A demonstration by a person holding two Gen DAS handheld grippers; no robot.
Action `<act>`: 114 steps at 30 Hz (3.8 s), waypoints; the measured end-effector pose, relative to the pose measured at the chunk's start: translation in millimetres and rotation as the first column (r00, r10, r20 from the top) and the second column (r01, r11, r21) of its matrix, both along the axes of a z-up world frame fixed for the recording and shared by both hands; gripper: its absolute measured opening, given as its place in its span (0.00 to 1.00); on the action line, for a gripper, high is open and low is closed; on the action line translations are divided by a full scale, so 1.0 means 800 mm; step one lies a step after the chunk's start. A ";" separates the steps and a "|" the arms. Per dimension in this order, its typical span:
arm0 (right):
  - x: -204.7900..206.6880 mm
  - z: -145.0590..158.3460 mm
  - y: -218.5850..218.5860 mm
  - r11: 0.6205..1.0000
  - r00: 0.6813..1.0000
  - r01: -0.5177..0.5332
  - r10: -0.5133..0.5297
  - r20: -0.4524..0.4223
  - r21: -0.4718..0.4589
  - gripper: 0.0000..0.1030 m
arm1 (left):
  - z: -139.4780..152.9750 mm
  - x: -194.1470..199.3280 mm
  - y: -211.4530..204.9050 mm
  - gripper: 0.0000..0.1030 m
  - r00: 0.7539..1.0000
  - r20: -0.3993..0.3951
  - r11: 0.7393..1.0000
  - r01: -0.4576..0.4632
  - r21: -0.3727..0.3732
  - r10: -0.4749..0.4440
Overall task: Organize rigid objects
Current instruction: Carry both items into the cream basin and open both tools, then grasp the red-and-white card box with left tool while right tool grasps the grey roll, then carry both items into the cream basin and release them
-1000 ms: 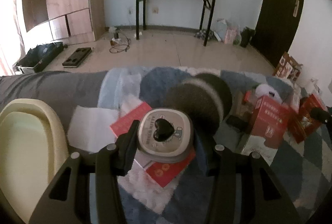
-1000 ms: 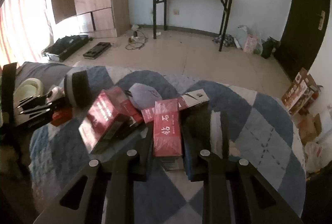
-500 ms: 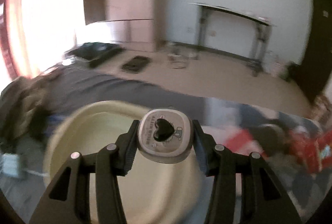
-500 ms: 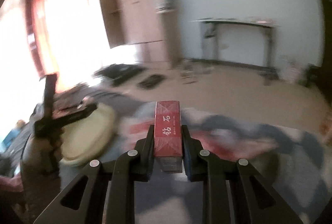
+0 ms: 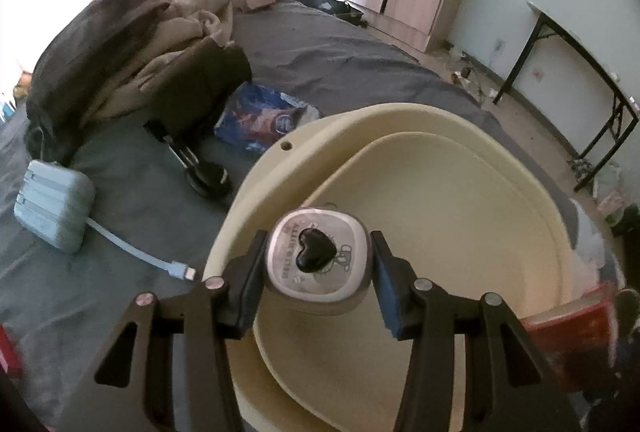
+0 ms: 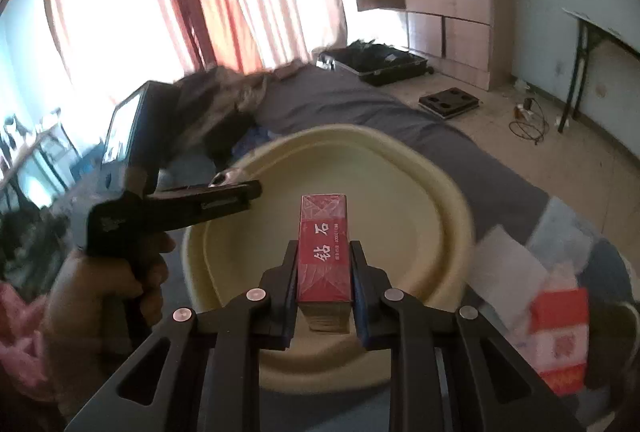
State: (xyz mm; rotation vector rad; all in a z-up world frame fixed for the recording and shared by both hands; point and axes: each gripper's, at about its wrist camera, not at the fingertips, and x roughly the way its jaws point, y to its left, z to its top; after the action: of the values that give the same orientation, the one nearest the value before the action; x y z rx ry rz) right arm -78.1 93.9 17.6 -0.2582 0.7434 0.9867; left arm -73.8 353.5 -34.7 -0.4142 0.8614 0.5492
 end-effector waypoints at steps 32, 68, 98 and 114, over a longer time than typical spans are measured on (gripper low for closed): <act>0.005 -0.046 0.048 0.990 1.000 0.003 0.002 0.031 -0.141 0.61 | 0.033 0.005 -0.026 0.90 0.991 0.105 0.996 0.081 -0.029 -0.078; 0.080 -0.002 -0.480 0.505 0.519 0.840 -0.854 0.025 -0.196 1.00 | -0.029 0.133 -0.375 1.00 0.826 -0.077 0.829 0.559 -0.029 -0.559; 0.014 0.090 -0.387 0.777 0.768 0.629 -0.627 0.131 0.030 0.47 | 0.137 0.030 -0.201 0.59 0.841 0.283 0.887 0.435 0.153 -0.461; 0.093 0.019 0.009 0.978 0.996 0.048 -0.031 0.087 -0.204 0.47 | 0.015 0.020 -0.030 0.59 0.992 0.122 0.998 0.041 -0.043 -0.035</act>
State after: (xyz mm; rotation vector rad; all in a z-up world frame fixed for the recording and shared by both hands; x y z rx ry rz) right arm -4.1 100.8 33.2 -0.4609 0.7727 0.8565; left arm -57.9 329.5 -22.8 -0.4675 0.7645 0.4653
